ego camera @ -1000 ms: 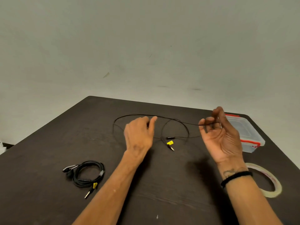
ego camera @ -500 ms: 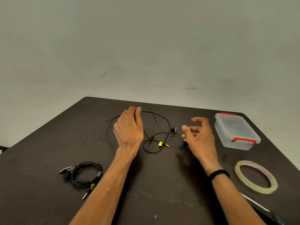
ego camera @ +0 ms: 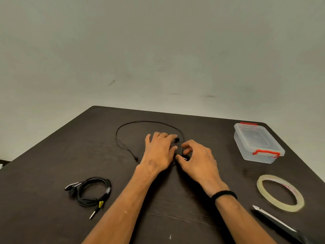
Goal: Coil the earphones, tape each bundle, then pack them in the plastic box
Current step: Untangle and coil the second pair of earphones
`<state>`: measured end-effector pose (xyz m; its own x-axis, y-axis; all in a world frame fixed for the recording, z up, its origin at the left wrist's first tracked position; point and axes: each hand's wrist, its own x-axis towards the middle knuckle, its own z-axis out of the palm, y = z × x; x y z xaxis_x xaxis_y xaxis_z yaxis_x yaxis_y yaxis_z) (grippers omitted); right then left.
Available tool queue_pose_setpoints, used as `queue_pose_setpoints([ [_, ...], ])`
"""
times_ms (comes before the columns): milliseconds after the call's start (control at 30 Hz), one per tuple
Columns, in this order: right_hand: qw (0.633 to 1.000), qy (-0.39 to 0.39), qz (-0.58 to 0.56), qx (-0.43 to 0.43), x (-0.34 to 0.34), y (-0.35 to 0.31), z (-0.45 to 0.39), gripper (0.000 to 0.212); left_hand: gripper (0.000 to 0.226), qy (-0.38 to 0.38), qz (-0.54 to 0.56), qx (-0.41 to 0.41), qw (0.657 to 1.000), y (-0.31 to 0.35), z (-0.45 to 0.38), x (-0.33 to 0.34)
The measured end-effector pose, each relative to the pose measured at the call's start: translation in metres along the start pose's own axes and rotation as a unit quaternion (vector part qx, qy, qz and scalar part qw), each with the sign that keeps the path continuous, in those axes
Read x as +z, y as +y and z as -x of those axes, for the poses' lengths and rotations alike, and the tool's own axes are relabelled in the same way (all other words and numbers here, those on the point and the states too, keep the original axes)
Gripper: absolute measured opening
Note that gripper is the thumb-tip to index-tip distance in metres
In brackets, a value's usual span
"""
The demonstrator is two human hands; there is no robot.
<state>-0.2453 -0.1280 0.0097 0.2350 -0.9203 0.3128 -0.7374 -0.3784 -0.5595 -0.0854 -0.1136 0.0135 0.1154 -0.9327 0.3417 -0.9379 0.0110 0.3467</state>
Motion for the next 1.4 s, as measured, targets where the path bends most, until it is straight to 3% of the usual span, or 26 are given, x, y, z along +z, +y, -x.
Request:
queue_pose_setpoints([
  [67, 1.000, 0.003, -0.023, 0.020, 0.001, -0.001, -0.001, 0.030, 0.032, -0.021, -0.017, -0.035, 0.999, 0.000, 0.001, 0.006],
  [200, 0.986, 0.010, -0.149, 0.071, 0.004, 0.004, -0.006, 0.026, 0.019, 0.058, -0.054, -0.080, 0.994, -0.008, -0.001, 0.002],
  [333, 0.891, 0.073, -0.431, 0.125, -0.010, 0.011, -0.015, 0.026, 0.020, 0.090, -0.076, -0.158, 0.980, -0.022, 0.004, -0.005],
  [400, 0.849, 0.084, -0.501, 0.146, -0.018, 0.014, -0.018, 0.024, 0.029, 0.131, -0.071, -0.169, 0.974, -0.024, 0.006, -0.009],
  [467, 0.842, 0.081, -0.514, 0.142, -0.024, 0.015, -0.020, 0.022, 0.034, 0.222, -0.009, -0.106, 0.969, -0.017, 0.005, -0.014],
  [533, 0.844, 0.067, -0.520, 0.116, -0.028, 0.013, -0.019, 0.021, 0.040, 0.283, 0.048, 0.036, 0.957, -0.002, 0.000, -0.015],
  [600, 0.848, 0.039, -0.524, 0.072, -0.030, 0.010, -0.018, 0.021, 0.055, 0.250, 0.072, 0.150, 0.954, 0.016, -0.001, -0.013],
  [700, 0.867, 0.013, -0.498, 0.022, -0.035, 0.008, -0.018, 0.021, 0.070, 0.175, 0.020, 0.209, 0.962, 0.029, 0.003, -0.005],
  [767, 0.878, 0.011, -0.478, 0.018, -0.039, 0.009, -0.018, 0.021, 0.061, 0.189, 0.005, 0.199, 0.961, 0.026, 0.004, -0.006],
  [900, 0.874, -0.029, -0.483, 0.046, -0.042, 0.010, -0.016, 0.016, 0.022, 0.305, 0.027, 0.118, 0.945, 0.017, 0.001, -0.021],
  [1033, 0.841, -0.134, -0.516, 0.098, -0.044, 0.012, -0.014, 0.023, 0.023, 0.364, 0.096, -0.068, 0.924, 0.002, 0.002, -0.036],
  [1200, 0.825, -0.130, -0.531, 0.145, -0.052, 0.016, -0.017, 0.031, 0.021, 0.402, 0.154, -0.174, 0.886, -0.007, 0.003, -0.048],
  [1300, 0.814, -0.127, -0.543, 0.163, -0.056, 0.018, -0.017, 0.031, 0.031, 0.387, 0.136, -0.189, 0.892, -0.008, 0.002, -0.044],
  [1400, 0.801, -0.118, -0.561, 0.175, -0.052, 0.016, -0.018, 0.032, 0.048, 0.363, 0.058, -0.078, 0.927, 0.006, 0.005, -0.038],
])
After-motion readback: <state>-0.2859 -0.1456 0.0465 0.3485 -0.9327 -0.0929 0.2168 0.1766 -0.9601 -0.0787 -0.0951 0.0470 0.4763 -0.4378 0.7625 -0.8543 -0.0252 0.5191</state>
